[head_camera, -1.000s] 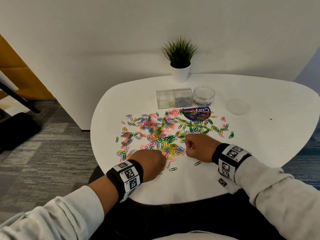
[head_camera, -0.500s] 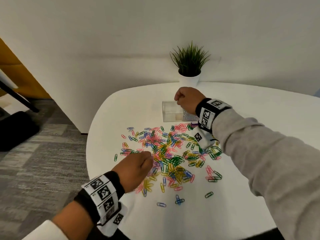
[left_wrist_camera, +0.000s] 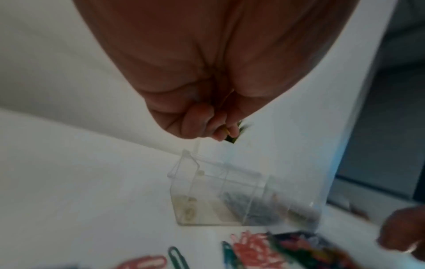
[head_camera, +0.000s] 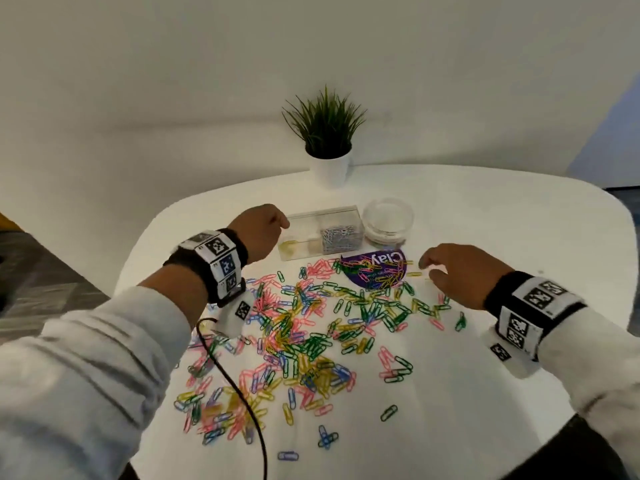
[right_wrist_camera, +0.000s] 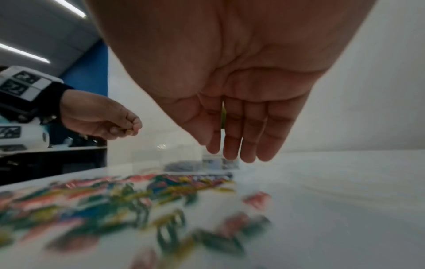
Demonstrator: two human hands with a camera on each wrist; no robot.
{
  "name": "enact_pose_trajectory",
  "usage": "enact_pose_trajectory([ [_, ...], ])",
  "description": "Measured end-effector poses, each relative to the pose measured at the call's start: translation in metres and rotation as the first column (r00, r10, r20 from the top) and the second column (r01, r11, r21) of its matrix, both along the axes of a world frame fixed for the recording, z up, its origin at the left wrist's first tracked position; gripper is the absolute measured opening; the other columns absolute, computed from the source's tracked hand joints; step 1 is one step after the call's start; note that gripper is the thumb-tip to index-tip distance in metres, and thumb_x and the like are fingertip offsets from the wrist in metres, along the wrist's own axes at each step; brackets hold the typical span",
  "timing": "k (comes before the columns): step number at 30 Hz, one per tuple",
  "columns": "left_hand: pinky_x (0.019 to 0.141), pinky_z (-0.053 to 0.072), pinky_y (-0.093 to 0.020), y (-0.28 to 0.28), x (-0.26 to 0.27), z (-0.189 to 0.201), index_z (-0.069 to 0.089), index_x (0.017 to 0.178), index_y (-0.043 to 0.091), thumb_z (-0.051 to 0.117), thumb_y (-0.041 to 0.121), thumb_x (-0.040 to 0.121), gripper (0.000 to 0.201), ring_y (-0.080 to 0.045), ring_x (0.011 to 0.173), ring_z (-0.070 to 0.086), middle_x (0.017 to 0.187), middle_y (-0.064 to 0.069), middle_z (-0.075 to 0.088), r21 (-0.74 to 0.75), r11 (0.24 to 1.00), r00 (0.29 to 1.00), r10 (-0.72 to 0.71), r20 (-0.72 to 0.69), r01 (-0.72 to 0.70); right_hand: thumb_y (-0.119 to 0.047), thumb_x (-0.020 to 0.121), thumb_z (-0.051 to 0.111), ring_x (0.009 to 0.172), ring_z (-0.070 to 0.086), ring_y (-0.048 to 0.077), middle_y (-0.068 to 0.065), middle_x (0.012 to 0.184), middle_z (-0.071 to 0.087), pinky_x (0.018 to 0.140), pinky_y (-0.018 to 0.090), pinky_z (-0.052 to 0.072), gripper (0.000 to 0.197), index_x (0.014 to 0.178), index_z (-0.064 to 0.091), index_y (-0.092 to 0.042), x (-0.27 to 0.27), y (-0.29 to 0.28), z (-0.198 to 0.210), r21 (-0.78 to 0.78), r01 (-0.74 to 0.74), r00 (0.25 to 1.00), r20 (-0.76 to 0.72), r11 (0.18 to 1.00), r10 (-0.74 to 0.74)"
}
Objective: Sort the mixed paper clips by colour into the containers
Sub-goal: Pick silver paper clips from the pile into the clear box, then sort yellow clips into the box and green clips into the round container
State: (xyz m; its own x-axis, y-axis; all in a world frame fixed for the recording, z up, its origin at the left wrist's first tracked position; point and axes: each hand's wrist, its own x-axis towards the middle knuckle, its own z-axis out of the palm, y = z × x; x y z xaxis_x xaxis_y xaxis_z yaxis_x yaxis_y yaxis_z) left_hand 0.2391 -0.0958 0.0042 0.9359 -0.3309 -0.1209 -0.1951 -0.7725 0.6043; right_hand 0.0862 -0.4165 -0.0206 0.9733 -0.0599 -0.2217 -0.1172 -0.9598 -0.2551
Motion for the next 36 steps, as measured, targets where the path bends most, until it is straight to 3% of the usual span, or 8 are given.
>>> enact_pose_trajectory([
  [2, 0.066, 0.042, -0.030, -0.020, 0.007, 0.000, 0.057, 0.103, 0.020, 0.038, 0.011, 0.100, 0.021, -0.022, 0.079, 0.053, 0.096, -0.003, 0.058, 0.198, 0.977, 0.993, -0.091, 0.075, 0.075, -0.024, 0.097, 0.048, 0.119, 0.053, 0.021, -0.002, 0.133, 0.057, 0.101, 0.030, 0.040, 0.026, 0.120, 0.059, -0.029, -0.017, -0.020, -0.014, -0.030, 0.052, 0.998, -0.017, 0.998, -0.052],
  [6, 0.081, 0.046, -0.033, -0.042, 0.017, -0.006, 0.056, 0.109, 0.024, 0.048, 0.021, 0.099, 0.013, -0.024, 0.096, 0.058, 0.112, -0.006, 0.064, 0.348, 0.929, 0.979, -0.174, 0.107, 0.127, -0.018, 0.097, 0.050, 0.118, 0.054, 0.021, -0.001, 0.129, 0.059, 0.098, 0.027, 0.039, 0.028, 0.122, 0.061, -0.025, -0.033, -0.035, -0.029, 0.052, 0.122, 0.993, -0.003, 0.991, -0.122],
  [10, 0.102, 0.040, -0.030, -0.051, 0.011, 0.000, 0.057, 0.131, 0.021, 0.045, 0.014, 0.100, 0.035, -0.022, 0.125, 0.051, 0.136, -0.001, 0.056, 0.515, 0.839, 0.957, -0.268, 0.111, 0.175, -0.016, 0.096, 0.053, 0.112, 0.057, 0.017, -0.004, 0.119, 0.062, 0.092, 0.022, 0.038, 0.025, 0.115, 0.065, -0.025, -0.034, -0.038, -0.038, 0.147, 0.167, 0.981, 0.071, 0.975, -0.178],
  [14, 0.100, 0.041, -0.033, -0.053, -0.005, 0.008, 0.057, 0.130, 0.029, 0.042, 0.020, 0.101, 0.034, -0.023, 0.123, 0.052, 0.135, 0.000, 0.055, 0.561, 0.817, 0.927, -0.304, 0.221, 0.134, -0.026, 0.097, 0.053, 0.106, 0.057, 0.015, -0.005, 0.108, 0.059, 0.091, 0.027, 0.043, 0.021, 0.113, 0.066, -0.032, -0.022, -0.036, -0.035, 0.135, 0.113, 0.990, 0.074, 0.984, -0.124],
  [20, 0.086, 0.050, -0.037, -0.092, -0.053, -0.011, 0.069, 0.104, 0.019, 0.044, 0.021, 0.099, 0.025, -0.024, 0.099, 0.060, 0.107, -0.001, 0.064, 0.500, 0.774, 0.828, -0.531, 0.180, 0.387, -0.040, 0.099, 0.051, 0.108, 0.053, 0.018, -0.002, 0.113, 0.054, 0.093, 0.035, 0.046, 0.026, 0.121, 0.063, -0.034, 0.005, -0.020, -0.027, 0.034, -0.014, 1.000, 0.012, 0.999, 0.014],
  [25, 0.079, 0.051, -0.035, -0.125, -0.055, -0.035, 0.070, 0.095, 0.018, 0.045, 0.022, 0.098, 0.025, -0.023, 0.087, 0.060, 0.093, -0.003, 0.065, 0.496, 0.761, 0.827, -0.545, 0.140, 0.417, -0.038, 0.095, 0.056, 0.095, 0.056, 0.019, -0.004, 0.102, 0.050, 0.082, 0.034, 0.049, 0.014, 0.103, 0.065, -0.031, 0.021, -0.013, -0.027, -0.002, -0.033, 0.999, -0.005, 0.999, 0.033],
  [32, 0.081, 0.047, -0.034, -0.130, -0.046, -0.055, 0.069, 0.108, 0.029, 0.047, 0.029, 0.099, 0.023, -0.022, 0.094, 0.056, 0.101, 0.000, 0.056, 0.490, 0.777, 0.853, -0.508, 0.118, 0.395, -0.026, 0.090, 0.052, 0.083, 0.055, 0.021, 0.002, 0.096, 0.053, 0.074, 0.036, 0.051, 0.008, 0.091, 0.054, -0.017, 0.028, -0.010, -0.033, 0.005, -0.059, 0.996, 0.065, 0.998, 0.059],
  [36, 0.080, 0.049, -0.033, -0.124, -0.046, -0.057, 0.068, 0.099, 0.029, 0.053, 0.026, 0.095, 0.015, -0.019, 0.092, 0.055, 0.100, 0.003, 0.053, 0.427, 0.834, 0.875, -0.453, 0.171, 0.349, -0.026, 0.089, 0.052, 0.080, 0.053, 0.020, 0.000, 0.092, 0.054, 0.071, 0.035, 0.049, 0.008, 0.091, 0.047, -0.021, 0.036, -0.011, -0.026, 0.015, -0.054, 0.996, 0.070, 0.998, 0.053],
])
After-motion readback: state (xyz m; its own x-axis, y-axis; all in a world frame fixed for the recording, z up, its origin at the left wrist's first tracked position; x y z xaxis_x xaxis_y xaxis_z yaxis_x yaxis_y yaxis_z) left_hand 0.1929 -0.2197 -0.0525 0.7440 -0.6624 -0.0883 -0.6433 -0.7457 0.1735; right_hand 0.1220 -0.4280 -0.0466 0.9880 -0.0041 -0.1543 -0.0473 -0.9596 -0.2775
